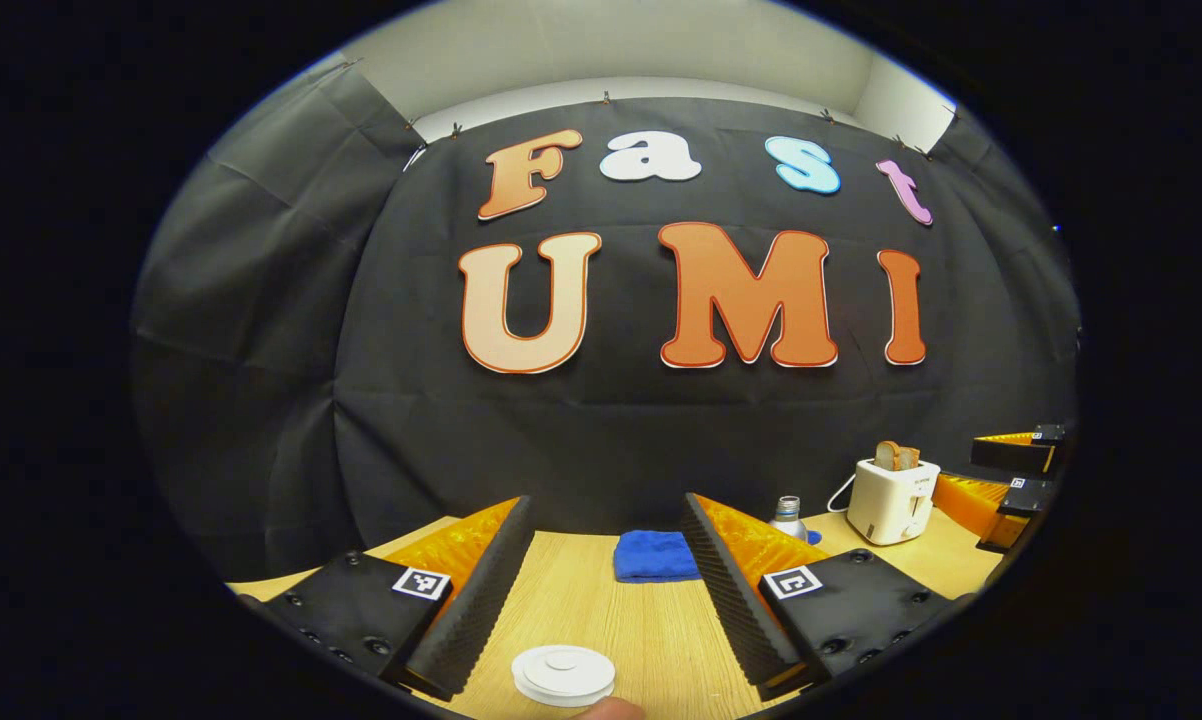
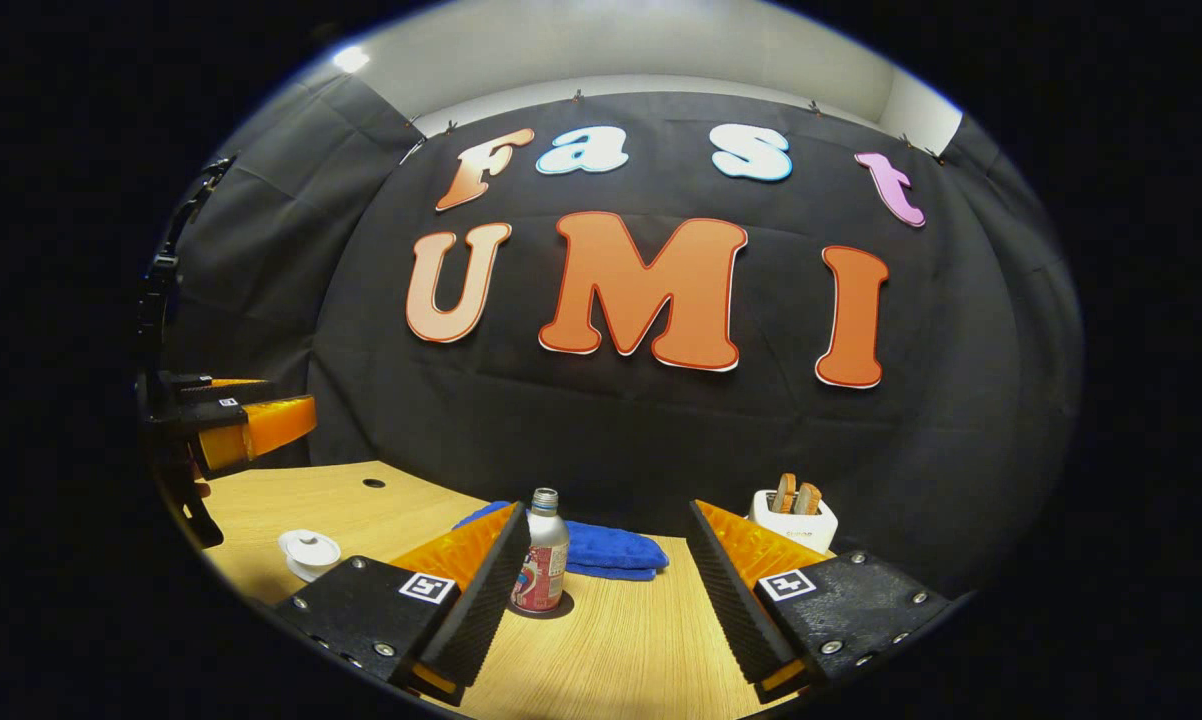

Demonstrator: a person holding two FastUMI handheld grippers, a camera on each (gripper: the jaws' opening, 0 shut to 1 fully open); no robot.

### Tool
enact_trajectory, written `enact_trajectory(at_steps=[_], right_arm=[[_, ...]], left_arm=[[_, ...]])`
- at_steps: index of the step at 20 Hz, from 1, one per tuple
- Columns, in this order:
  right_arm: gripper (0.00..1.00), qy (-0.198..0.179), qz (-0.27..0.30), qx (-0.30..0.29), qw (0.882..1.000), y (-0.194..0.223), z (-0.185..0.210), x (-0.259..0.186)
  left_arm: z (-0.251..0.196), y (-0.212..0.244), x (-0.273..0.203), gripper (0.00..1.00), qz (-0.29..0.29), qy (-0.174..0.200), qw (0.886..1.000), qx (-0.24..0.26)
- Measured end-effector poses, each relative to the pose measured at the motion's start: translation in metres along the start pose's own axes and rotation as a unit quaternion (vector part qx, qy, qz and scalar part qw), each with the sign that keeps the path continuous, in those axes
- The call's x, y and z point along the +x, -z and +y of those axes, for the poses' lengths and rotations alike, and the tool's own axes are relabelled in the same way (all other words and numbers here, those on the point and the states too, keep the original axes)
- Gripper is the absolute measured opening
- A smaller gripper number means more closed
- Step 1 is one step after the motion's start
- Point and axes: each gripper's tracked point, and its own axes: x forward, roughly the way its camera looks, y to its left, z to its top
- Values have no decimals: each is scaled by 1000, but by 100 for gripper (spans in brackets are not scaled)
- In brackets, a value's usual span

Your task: Open the teacup lid with one hand, grasp the water bottle and pour water into the teacup with the other hand; after pouring, place the water bottle on the coaster and then close the teacup lid.

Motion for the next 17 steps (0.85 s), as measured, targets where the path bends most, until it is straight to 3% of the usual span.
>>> enact_trajectory(at_steps=[5, 7, 8, 10, 14, 16, 17], right_arm=[[95, -2, 1, -1, 1000, 0, 0, 2], [95, -3, -3, -1, 1000, -3, 0, 1], [95, -3, -4, 0, 1000, -4, -1, 2], [95, -4, -4, 3, 1000, -3, 0, 3], [94, -2, -5, -4, 1000, -4, -3, 4], [94, -6, -5, -1, 1000, -4, -1, 3], [95, -7, -6, 0, 1000, -4, -1, 3]], left_arm=[[1, 5, 0, 94, 8, -1, 1000, -1], [1, 3, 0, 100, 7, -3, 1000, 1], [2, 3, 0, 94, 7, -4, 1000, 3], [1, 4, -1, 98, 7, -3, 1000, 3], [0, 3, -2, 94, 6, -4, 1000, 2], [0, 4, -2, 100, 7, -4, 1000, 2], [0, 5, -2, 98, 8, -5, 1000, 2]])
